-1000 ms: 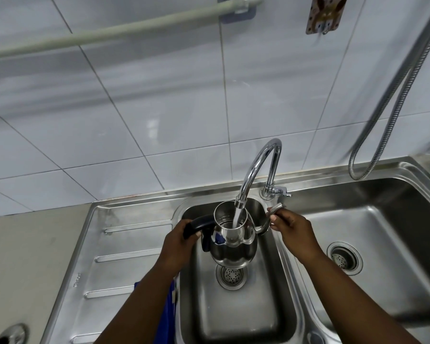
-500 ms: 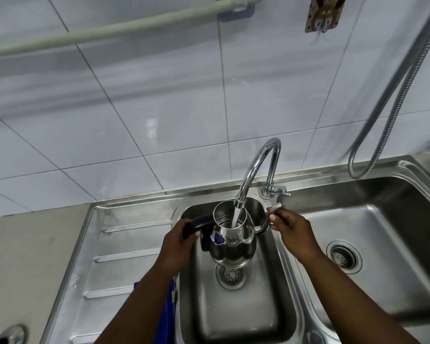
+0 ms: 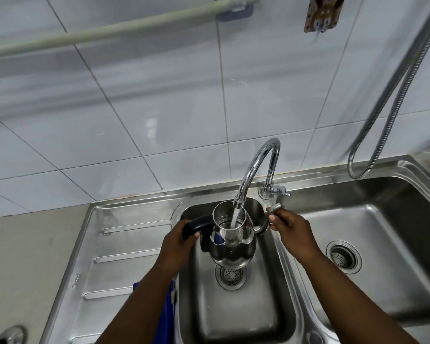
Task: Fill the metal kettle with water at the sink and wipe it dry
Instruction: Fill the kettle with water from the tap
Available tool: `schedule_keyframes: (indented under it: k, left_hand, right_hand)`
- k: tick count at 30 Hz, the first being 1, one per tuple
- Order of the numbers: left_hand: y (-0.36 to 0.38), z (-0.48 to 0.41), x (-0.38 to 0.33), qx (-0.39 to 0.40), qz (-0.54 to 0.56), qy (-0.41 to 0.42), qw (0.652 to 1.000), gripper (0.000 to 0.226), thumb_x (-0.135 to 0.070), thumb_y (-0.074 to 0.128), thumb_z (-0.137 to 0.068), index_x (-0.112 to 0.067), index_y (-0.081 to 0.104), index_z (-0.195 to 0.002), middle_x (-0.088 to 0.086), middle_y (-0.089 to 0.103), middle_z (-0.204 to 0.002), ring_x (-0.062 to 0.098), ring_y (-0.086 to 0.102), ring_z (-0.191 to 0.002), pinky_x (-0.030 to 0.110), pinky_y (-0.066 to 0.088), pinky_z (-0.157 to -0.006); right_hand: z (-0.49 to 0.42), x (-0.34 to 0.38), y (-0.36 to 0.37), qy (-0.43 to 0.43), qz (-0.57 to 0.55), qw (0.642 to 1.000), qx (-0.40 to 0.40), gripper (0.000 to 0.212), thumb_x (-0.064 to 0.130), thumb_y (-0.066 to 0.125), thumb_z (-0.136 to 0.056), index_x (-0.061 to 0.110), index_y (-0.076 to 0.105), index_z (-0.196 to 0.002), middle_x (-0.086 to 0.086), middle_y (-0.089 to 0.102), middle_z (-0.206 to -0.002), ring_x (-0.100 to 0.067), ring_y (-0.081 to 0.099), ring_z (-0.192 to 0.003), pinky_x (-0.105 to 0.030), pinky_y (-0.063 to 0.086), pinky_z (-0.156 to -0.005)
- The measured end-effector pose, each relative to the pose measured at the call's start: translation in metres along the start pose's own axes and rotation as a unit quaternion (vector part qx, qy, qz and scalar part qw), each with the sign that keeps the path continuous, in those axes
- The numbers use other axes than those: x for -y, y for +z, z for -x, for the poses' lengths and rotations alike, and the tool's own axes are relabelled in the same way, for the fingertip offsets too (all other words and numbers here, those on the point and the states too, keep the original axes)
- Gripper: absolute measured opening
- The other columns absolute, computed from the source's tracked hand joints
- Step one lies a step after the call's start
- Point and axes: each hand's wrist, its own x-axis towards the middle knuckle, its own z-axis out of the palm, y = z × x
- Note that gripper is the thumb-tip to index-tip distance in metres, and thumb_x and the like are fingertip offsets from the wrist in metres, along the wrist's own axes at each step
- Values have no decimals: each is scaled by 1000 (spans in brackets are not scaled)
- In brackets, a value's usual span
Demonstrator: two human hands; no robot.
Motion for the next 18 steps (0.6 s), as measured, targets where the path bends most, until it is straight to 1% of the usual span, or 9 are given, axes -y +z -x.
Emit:
schedule_keyframes:
  k: [1,3,5,9,12,14,16,18]
  left_hand:
    - [0,0,0,0,-2,0,1000,21,-17,65,-88,-23,59,-107,-2,67,-95,9,61,-91,19,44,-73]
    - [1,0,-1,1,-5,0,1000,21,-16,65,-88,-23,59,-108,-1,67,-95,8,60,-90,18,43,-72]
    - [1,-1,-1,4,-6,0,1000,21,-16,65,-88,-22,59,-108,-1,67,-96,8,60,-90,18,43,-72]
    - [1,-2,2,6,-16,2,1000,21,-18,65,-88,-21,59,-107,1,68,-95,13,62,-91,21,44,-73]
    - [1,-2,2,7,-21,5,1000,20,-18,65,-88,-22,59,-106,0,68,-94,12,63,-90,21,45,-73]
    - [1,-2,2,8,-21,7,1000,19,-18,65,-88,-22,60,-106,0,68,-93,12,63,-90,21,45,-73]
    - [1,-1,1,8,-19,7,1000,19,-18,66,-88,-22,60,-105,0,68,-93,12,62,-89,20,44,-72]
    - [1,-1,1,7,-17,9,1000,19,-17,66,-87,-22,60,-105,-1,68,-93,10,62,-88,19,43,-72]
  right_hand:
    - [0,0,0,2,0,1000,-1,14,36,64,-86,30,73,-95,0,77,-91,-22,73,-91,-56,56,-89]
    - [0,-1,0,4,-2,1000,-5,11,25,65,-90,30,73,-95,0,77,-91,-22,74,-92,-56,56,-90]
    - [0,-2,-1,5,-6,1000,-5,11,25,65,-90,30,73,-94,0,77,-91,-23,74,-91,-57,56,-90]
    - [1,0,-1,6,-7,1000,-6,12,22,66,-91,30,73,-94,0,77,-92,-22,73,-92,-57,55,-91]
    - [4,3,-1,7,1,1000,-14,12,20,66,-91,28,74,-96,2,78,-92,-18,74,-92,-53,56,-92]
    - [7,6,0,9,12,999,-33,14,18,65,-91,27,73,-98,2,77,-94,-19,74,-93,-48,56,-93]
    - [11,10,2,-3,25,996,-89,20,13,61,-93,23,70,-108,-5,75,-105,-24,71,-102,-41,54,-95]
    - [13,10,2,-52,88,983,-151,37,12,54,-91,12,61,-127,-12,66,-127,-27,61,-119,-36,47,-104]
